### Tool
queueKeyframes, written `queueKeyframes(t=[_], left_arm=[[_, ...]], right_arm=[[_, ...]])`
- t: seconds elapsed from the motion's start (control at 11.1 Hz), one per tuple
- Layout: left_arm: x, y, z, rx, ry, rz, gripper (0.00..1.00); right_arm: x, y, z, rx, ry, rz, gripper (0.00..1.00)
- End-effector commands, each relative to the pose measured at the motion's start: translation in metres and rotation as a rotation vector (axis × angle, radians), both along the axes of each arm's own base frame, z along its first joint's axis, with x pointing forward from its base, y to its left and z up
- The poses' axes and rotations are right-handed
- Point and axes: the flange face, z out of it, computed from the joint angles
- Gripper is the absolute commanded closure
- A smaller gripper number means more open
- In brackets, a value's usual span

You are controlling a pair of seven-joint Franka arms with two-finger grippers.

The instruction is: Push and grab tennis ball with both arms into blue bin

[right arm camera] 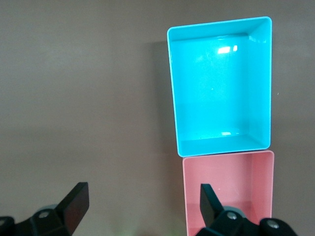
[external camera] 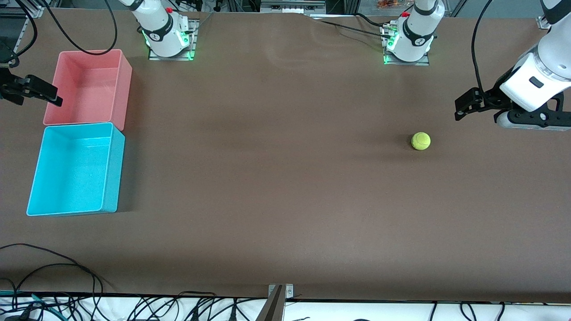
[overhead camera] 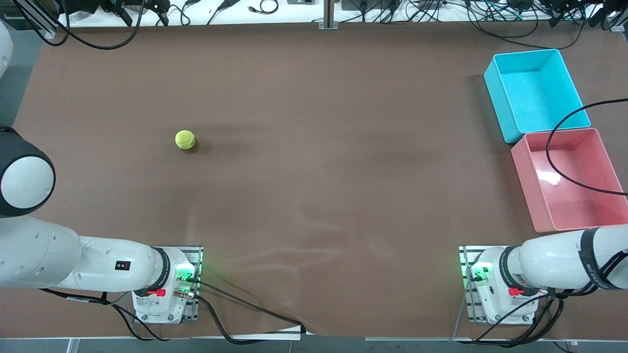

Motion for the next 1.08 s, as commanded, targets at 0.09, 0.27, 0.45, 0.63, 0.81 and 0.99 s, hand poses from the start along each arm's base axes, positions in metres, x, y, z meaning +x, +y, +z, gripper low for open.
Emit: queueKeyframes(t=[0.09,0.27,0.45,0.63,0.81,0.99], left_arm=[[-0.001,0.004,0.001,0.024,0.004,-0.012,0.00],[-0.002,0.003,0.001,0.026,0.005,-0.014,0.00],[-0.001,0.003,-0.001,0.026,0.010,-0.014,0.00],[-0.001,0.004,-0.002,0.027,0.011,-0.012,0.00],[-0.001,0.004,-0.001,0.027,0.010,-0.012,0.00],[-0.001,0.004,-0.002,0.025,0.012,-0.012,0.00]], right_arm=[[-0.003,0.000,0.010,-0.011,-0.018,0.004,0.00],[-0.002,0.002,0.010,-0.011,-0.021,0.007,0.00],[-0.001,0.010,0.010,-0.010,-0.020,0.020,0.00],[0.000,0.017,0.011,-0.012,-0.024,0.033,0.00],[-0.001,0.012,0.012,-0.014,-0.026,0.024,0.00],[0.001,0.012,0.011,-0.014,-0.027,0.024,0.00]])
